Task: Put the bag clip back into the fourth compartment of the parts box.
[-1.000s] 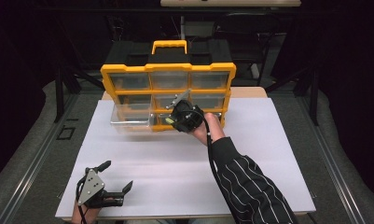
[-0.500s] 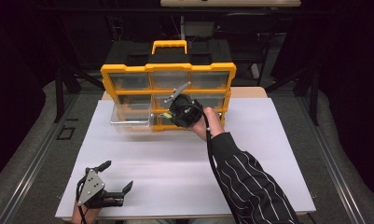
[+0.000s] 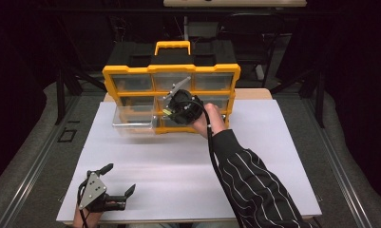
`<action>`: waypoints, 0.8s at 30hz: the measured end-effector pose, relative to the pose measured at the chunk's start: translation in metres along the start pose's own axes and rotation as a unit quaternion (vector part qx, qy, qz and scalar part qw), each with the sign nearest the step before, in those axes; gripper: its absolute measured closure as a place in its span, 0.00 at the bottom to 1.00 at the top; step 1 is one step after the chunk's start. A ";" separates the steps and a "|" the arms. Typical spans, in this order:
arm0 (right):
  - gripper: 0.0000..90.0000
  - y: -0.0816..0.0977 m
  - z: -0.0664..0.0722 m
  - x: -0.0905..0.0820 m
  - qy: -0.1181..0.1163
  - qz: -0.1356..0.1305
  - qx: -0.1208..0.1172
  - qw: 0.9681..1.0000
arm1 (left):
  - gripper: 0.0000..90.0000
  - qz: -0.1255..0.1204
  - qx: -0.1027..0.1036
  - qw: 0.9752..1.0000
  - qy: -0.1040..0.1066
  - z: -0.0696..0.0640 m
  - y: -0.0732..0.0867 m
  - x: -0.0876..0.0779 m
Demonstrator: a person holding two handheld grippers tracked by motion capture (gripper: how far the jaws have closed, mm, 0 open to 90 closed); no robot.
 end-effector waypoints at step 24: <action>0.89 -0.032 -0.007 -0.002 0.002 -0.005 -0.015 1.000 | 0.00 -0.004 -0.002 1.000 0.003 -0.001 -0.001 -0.001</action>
Point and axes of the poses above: each handheld gripper's, and its own axes: x roughly forward along the jaws, y roughly out of its underside, z roughly to its left, the point moved 9 cm from there along x, roughly forward along the jaws, and after that the axes turned 14 degrees about -x, right-handed, at the moved point
